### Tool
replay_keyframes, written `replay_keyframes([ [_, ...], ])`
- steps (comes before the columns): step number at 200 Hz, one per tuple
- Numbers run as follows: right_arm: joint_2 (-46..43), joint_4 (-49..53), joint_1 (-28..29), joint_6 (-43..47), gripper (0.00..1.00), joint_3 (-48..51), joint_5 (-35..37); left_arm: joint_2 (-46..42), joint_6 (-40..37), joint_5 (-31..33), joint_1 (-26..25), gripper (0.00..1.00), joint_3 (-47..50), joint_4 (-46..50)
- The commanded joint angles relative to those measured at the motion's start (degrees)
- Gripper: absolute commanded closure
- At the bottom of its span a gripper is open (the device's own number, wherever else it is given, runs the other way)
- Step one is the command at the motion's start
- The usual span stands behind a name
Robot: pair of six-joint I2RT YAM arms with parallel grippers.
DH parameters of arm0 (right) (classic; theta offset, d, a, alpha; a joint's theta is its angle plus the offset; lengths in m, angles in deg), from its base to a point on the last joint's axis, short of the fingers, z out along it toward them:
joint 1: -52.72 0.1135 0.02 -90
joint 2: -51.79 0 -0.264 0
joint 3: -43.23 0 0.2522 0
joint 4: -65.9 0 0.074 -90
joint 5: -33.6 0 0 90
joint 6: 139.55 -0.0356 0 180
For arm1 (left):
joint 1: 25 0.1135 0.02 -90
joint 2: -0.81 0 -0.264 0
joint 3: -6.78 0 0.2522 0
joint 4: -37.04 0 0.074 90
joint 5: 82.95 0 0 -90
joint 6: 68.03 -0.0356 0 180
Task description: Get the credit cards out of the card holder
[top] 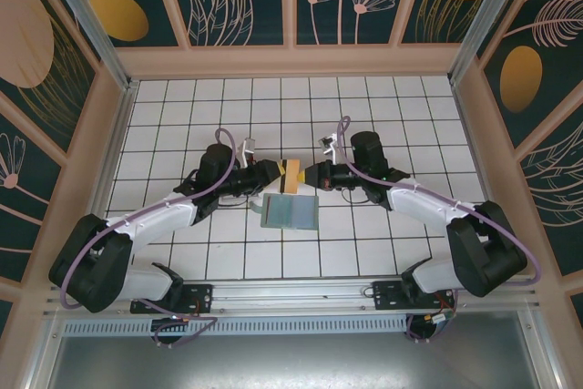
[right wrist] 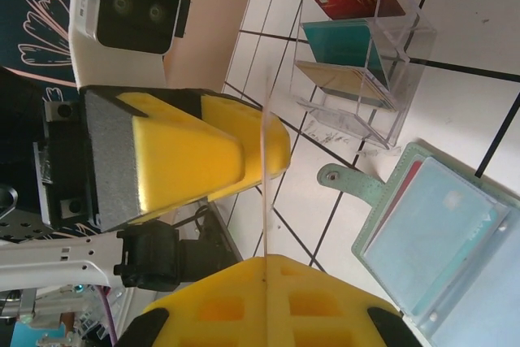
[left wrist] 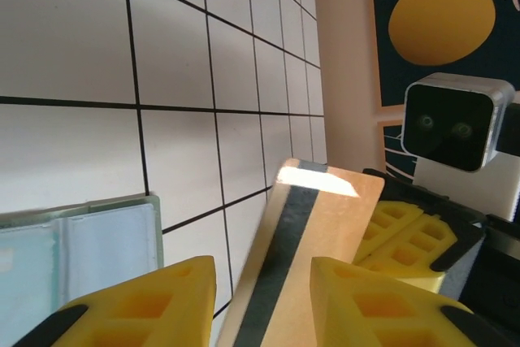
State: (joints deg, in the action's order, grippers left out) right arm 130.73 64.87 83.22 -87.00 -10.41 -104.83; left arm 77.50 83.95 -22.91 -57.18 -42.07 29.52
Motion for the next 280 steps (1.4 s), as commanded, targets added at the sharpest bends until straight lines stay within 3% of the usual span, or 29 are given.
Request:
replay_keyframes([
  [1, -0.02, -2.00, 0.52, 0.10, 1.00, -1.10, -0.71, -1.68, -1.22, 2.12, -0.03, 0.62, 0.55, 1.64],
  [81, 0.74, -4.61, 1.89, -1.47, 1.00, -0.33, -1.06, -1.36, 0.21, -5.50, -0.07, 0.69, 1.08, -5.47],
  [115, 1.04, -3.86, 2.05, -0.68, 1.00, -0.17, -0.71, -1.95, -0.09, -5.26, -0.06, 0.84, 1.16, -5.35],
  [175, 1.81, -3.49, 1.84, -0.17, 1.00, 0.85, -0.02, -4.10, -0.97, -5.13, -0.01, 0.88, 1.10, -4.22],
  [214, 1.90, -3.59, 1.74, -0.25, 0.98, 1.56, 0.44, -5.64, -2.38, -4.26, -0.07, 1.00, 0.73, -1.82],
  [245, 1.66, -3.34, 1.68, -0.17, 0.84, 1.82, 0.95, -6.81, -4.25, -3.72, -0.04, 1.00, -0.06, 0.48],
  [252, 1.57, -3.11, 1.64, -0.14, 0.76, 1.83, 1.19, -7.15, -4.68, -3.60, -0.05, 1.00, -0.07, 0.88],
  [267, 1.14, -2.16, 1.45, 0.16, 0.48, 1.99, 2.19, -7.76, -6.73, -2.94, -0.07, 1.00, -0.69, 3.49],
  [280, 0.17, -1.27, 1.23, 0.66, 0.36, 2.39, 3.26, -8.34, -10.76, -1.39, -0.02, 1.00, -2.10, 8.50],
])
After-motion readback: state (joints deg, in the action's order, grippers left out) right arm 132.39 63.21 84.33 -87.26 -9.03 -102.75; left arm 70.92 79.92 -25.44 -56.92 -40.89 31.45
